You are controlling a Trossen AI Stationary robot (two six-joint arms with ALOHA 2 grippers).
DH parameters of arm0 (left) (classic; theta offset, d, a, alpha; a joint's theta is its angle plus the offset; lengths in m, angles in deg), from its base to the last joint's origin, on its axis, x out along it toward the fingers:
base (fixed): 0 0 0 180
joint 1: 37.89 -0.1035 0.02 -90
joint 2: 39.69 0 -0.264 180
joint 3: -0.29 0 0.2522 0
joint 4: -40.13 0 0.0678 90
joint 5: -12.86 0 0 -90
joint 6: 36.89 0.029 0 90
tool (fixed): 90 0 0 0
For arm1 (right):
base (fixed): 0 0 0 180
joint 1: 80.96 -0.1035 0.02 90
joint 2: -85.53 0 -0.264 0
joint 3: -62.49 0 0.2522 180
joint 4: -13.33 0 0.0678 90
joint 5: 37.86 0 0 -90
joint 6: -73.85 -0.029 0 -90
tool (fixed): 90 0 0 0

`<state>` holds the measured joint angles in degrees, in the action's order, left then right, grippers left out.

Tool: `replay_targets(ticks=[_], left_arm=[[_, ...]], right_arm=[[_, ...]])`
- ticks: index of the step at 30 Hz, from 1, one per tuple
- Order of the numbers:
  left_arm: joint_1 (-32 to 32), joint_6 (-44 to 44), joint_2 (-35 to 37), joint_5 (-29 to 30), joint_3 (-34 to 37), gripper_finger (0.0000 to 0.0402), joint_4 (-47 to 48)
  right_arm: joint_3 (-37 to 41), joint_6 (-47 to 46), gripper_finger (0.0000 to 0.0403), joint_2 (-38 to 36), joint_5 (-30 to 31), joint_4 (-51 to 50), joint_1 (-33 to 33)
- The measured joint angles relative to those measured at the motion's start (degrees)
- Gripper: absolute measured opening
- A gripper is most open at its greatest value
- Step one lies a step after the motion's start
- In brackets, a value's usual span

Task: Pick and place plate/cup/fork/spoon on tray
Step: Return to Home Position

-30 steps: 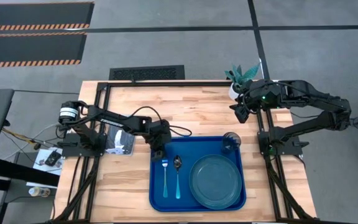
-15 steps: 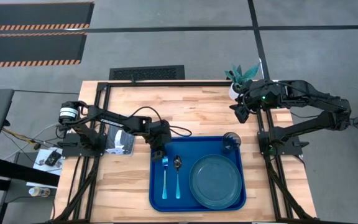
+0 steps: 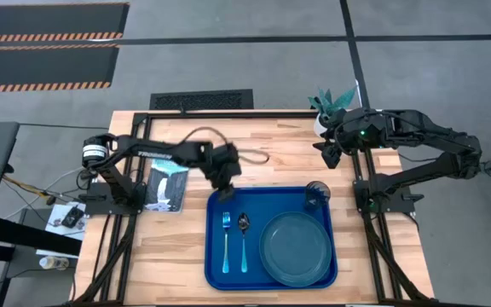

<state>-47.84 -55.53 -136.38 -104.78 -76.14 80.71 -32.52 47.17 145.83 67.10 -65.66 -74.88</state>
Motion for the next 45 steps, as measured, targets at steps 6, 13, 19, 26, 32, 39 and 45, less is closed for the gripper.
replay_targets(ticks=[6, 13, 19, 26, 32, 39, 45], left_arm=[[-2.56, 7.17, 0.78, 0.46, -19.99, 0.0054, 15.39], [-2.37, 13.41, 1.16, 23.23, -50.12, 0.0054, 33.69], [-1.38, 16.56, 3.39, 42.69, -67.24, 0.0054, 39.62], [-1.62, 24.56, 16.73, 34.56, -62.65, 0.0054, 34.62], [0.54, 21.09, 31.91, 34.28, -41.1, 0.0054, 27.53], [6.14, 14.93, 50.33, 34.37, -3.84, 0.0054, 1.78], [9.65, 4.43, 63.7, 35.35, 22.97, 0.0054, -19.3]], right_arm=[[0.0, 5.62, 0.0232, -1.06, -1.19, 1.93, -1.02], [0.03, 11.38, 0.0232, -3.91, -1.16, 2.45, -1.13], [0.0, 21.67, 0.0232, -11.55, -7.23, 16.19, 0.63], [3.87, 21.55, 0.0232, -24.63, -9.79, 18.52, 5.19], [16.81, 14.21, 0.0232, -36.64, -11.34, 28.02, 4.87], [35.17, 4.45, 0.0232, -43.4, -12.49, 40.8, 3.0], [46.43, 0.09, 0.0232, -44.12, -12.54, 49.45, 2.03]])
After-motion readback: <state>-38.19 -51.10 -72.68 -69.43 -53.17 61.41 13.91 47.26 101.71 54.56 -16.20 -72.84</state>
